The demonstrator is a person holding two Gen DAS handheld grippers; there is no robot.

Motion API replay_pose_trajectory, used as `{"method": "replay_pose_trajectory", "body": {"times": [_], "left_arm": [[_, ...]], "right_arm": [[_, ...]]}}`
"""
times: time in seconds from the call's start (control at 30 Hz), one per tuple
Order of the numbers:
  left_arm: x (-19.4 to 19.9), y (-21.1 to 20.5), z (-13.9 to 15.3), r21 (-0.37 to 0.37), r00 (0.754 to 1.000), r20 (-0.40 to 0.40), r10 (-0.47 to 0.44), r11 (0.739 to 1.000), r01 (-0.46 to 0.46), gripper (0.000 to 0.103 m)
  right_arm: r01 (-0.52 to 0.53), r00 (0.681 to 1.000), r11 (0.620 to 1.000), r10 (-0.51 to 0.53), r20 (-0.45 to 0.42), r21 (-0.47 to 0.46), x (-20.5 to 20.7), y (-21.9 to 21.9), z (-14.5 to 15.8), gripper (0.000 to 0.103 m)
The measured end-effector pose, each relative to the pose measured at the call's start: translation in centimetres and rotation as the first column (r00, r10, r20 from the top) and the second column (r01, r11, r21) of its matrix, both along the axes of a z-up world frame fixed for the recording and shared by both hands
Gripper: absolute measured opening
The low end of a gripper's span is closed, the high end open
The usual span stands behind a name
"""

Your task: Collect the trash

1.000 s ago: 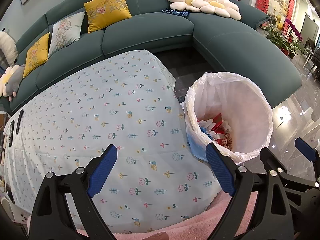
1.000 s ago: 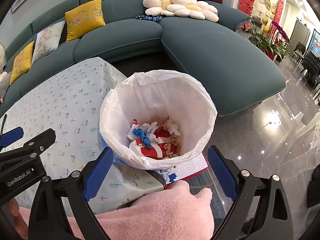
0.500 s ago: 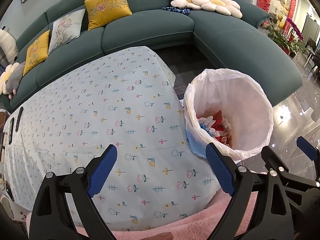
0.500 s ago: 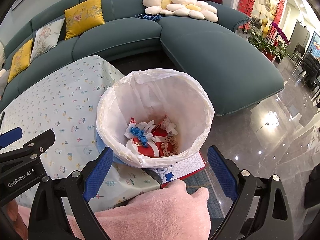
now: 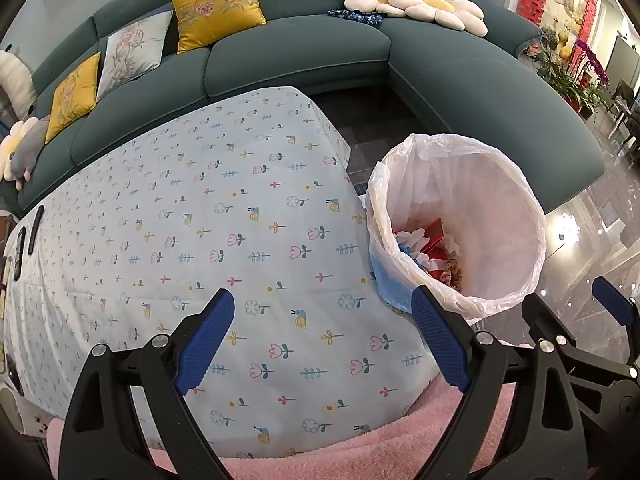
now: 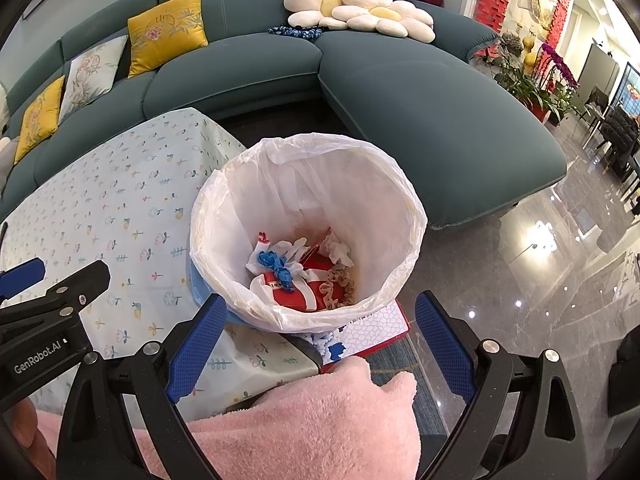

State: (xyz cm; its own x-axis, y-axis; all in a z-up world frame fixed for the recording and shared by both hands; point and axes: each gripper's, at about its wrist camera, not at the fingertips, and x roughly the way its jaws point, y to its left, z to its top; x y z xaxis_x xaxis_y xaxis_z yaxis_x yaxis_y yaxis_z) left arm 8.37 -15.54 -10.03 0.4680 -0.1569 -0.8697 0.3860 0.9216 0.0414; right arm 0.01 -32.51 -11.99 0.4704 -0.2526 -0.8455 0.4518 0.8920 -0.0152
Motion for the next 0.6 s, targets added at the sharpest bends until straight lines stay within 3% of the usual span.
{"method": "replay_pose_trajectory", "body": {"times": [0.6], "left_arm": [[-0.14, -0.26, -0.08, 0.015, 1.000, -0.003, -0.014, 1.000, 0.014, 0.086]], "right_arm": [[0.013, 1.000, 1.000, -0.013, -0.002, 0.003, -0.53, -0.35, -0.45, 0.091]]}}
